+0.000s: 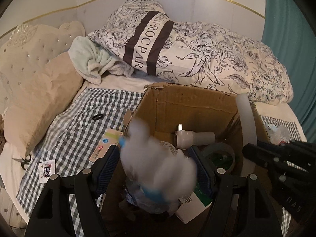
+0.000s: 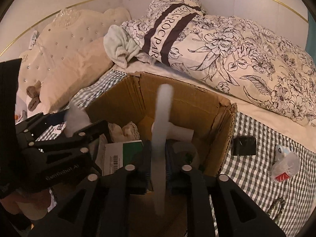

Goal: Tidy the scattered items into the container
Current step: 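Open left tool to drop the plush toy into the box while right tool releases the stick, then withdraw both tools from the cardboard box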

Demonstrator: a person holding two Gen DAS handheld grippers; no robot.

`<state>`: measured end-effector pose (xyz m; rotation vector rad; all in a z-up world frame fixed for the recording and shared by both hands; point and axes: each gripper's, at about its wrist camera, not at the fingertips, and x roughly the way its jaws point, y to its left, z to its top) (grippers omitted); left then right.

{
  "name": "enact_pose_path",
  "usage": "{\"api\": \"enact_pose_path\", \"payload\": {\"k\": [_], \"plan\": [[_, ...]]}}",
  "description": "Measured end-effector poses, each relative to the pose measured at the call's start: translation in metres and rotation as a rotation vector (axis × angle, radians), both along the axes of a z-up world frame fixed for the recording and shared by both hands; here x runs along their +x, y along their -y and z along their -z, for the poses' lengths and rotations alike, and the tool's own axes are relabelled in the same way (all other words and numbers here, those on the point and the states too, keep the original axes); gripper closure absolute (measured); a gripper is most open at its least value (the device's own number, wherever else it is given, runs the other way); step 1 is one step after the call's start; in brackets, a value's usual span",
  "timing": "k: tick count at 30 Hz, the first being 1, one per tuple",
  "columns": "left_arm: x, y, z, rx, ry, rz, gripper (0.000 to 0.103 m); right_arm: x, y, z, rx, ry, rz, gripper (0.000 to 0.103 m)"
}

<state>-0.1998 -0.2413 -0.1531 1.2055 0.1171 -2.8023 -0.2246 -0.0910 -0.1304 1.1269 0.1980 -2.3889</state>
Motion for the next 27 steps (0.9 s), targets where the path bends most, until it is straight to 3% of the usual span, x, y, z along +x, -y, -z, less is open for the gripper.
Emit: {"api": "enact_pose_path", "payload": {"k": [3,6,22,27], "plan": [[0.002,0.0,-0.005,0.004,-0.008,0.0,0.021,0.003,-0.003,-0.005,-0.007,-0.013,0.009,0.085],[0.005,-0.002,-0.012,0.001,-0.019,0.001,0.021,0.006,-0.007,-0.014,-0.019,-0.03,0.021,0.073],[0.048,-0.027,-0.083,-0.023,-0.143,0.029,0.02,0.057,-0.034,-0.084,-0.059,-0.169,0.06,0.072],[0.067,-0.031,-0.105,-0.021,-0.186,0.026,0.018,0.078,-0.043,-0.108,-0.077,-0.22,0.073,0.066]]}}
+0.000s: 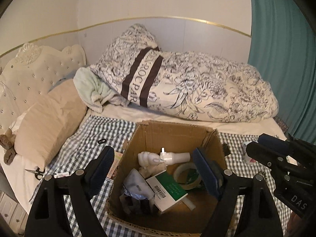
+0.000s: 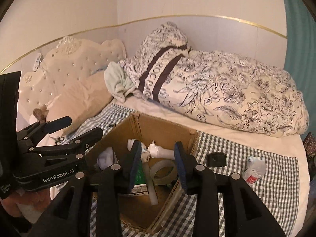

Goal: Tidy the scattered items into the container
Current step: 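Withdraw both tools from the cardboard box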

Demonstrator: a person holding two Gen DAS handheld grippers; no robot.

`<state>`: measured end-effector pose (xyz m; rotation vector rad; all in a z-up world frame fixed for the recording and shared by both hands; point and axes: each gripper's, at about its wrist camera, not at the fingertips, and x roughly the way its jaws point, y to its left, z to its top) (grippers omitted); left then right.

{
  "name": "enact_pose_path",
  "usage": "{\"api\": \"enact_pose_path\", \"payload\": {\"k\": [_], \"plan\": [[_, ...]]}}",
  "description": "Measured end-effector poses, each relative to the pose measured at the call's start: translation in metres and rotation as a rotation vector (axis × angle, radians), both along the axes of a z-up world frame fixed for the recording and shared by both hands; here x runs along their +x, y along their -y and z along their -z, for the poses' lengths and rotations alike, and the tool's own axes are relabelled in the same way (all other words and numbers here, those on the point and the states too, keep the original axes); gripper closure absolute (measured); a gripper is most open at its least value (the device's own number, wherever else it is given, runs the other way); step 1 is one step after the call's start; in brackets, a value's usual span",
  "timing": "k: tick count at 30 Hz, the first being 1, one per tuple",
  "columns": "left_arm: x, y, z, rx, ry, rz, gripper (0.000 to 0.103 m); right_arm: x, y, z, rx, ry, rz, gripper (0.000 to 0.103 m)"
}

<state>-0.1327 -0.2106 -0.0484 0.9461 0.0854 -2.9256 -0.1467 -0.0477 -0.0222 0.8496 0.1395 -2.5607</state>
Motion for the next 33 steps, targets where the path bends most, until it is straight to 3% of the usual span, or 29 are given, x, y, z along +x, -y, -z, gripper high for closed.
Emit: {"api": "enact_pose_path", "payload": {"k": [10,16,25,29,33], "plan": [[0.041,-0.014,-0.036,-0.016,-0.066,-0.001,0.011,0.046,-0.018,-0.037,-0.019,-0.076,0.007,0.059],[0.067,-0.024,-0.055,-0.019,-0.11,0.001,0.005,0.074,-0.033,-0.056,-0.034,-0.122,0.021,0.049],[0.094,-0.042,-0.067,-0.024,-0.14,0.004,0.0,0.107,-0.057,-0.074,-0.057,-0.175,0.059,0.011],[0.104,-0.049,-0.07,-0.009,-0.152,0.003,0.0,0.12,-0.069,-0.079,-0.047,-0.201,0.081,0.001],[0.111,-0.058,-0.072,-0.005,-0.161,0.006,0.0,0.129,-0.081,-0.083,-0.027,-0.227,0.12,0.0]]}}
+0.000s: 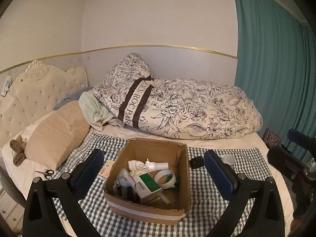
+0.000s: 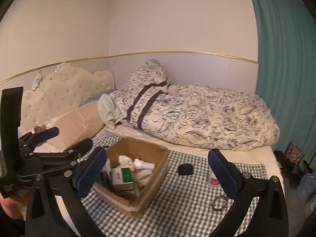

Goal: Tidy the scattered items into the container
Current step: 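Withdraw both tools from the cardboard box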

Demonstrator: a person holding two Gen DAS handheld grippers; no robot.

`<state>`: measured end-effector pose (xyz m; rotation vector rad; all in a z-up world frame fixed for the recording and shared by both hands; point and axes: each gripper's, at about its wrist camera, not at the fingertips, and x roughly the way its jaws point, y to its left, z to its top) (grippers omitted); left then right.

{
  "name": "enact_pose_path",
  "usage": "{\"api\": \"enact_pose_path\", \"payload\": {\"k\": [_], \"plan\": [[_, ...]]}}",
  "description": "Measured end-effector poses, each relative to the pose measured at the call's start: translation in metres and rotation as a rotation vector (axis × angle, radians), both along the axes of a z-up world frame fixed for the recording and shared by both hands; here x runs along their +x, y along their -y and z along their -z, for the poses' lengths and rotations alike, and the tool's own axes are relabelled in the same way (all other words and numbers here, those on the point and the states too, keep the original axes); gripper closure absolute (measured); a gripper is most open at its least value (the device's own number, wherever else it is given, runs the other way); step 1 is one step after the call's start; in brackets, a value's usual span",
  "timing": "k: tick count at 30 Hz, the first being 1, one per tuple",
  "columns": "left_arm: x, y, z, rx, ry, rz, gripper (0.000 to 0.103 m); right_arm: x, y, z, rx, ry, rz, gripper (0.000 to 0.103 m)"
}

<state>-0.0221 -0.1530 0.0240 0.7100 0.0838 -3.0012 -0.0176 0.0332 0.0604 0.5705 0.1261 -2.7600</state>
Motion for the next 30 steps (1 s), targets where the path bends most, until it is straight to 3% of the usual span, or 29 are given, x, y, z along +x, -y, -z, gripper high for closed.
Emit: {"api": "enact_pose_path", "payload": {"k": [19,30], "plan": [[-0.005,-0.055,-0.002,-0.006,-0.021,0.048,0.0,0.01,-0.081,0.004,0.004,-0.005,0.159,0.0],[-0.021,-0.101,0.016,-0.039,0.014,0.098,0.0,-0.003,-0.135,0.032,-0.001,0.087,0.212,0.0]]}}
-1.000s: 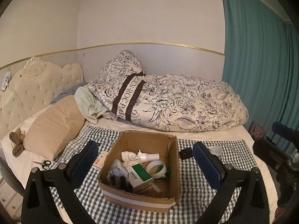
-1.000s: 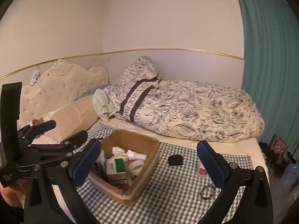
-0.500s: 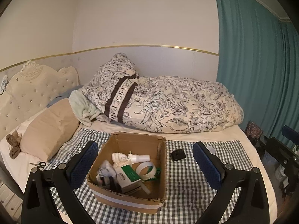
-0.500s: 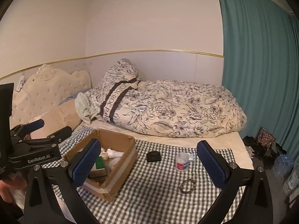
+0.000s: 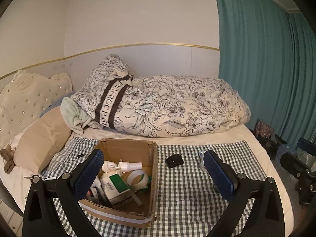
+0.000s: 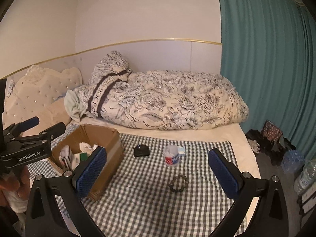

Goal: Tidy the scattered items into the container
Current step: 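Move left tool toward the clear red-label cup while right tool approaches the bead bracelet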

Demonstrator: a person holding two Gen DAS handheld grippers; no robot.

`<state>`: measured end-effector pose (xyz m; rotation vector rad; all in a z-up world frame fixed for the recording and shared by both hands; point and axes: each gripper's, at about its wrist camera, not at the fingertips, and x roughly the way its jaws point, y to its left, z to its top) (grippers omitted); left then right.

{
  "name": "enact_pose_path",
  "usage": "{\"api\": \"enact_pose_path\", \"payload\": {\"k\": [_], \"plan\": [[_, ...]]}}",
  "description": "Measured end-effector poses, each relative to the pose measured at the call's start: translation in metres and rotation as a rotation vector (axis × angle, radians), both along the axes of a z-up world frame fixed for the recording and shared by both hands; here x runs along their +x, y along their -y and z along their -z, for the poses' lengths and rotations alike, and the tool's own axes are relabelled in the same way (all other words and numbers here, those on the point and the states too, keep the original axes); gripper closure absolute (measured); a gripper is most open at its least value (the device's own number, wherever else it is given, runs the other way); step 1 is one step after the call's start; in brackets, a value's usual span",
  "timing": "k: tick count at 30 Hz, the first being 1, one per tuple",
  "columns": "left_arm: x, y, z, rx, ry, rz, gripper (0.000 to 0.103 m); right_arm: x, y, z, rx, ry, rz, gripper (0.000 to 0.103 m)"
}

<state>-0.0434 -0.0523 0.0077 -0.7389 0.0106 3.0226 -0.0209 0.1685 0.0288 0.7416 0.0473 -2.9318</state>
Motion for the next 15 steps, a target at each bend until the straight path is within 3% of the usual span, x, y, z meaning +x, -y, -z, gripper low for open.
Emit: {"api": "enact_pose_path", "payload": {"k": [15], "plan": [[-0.037,-0.047,0.041,0.016,0.098,0.09,0.0,-0.031,-0.04,0.049,0.008,0.11,0.058,0.0]]}}
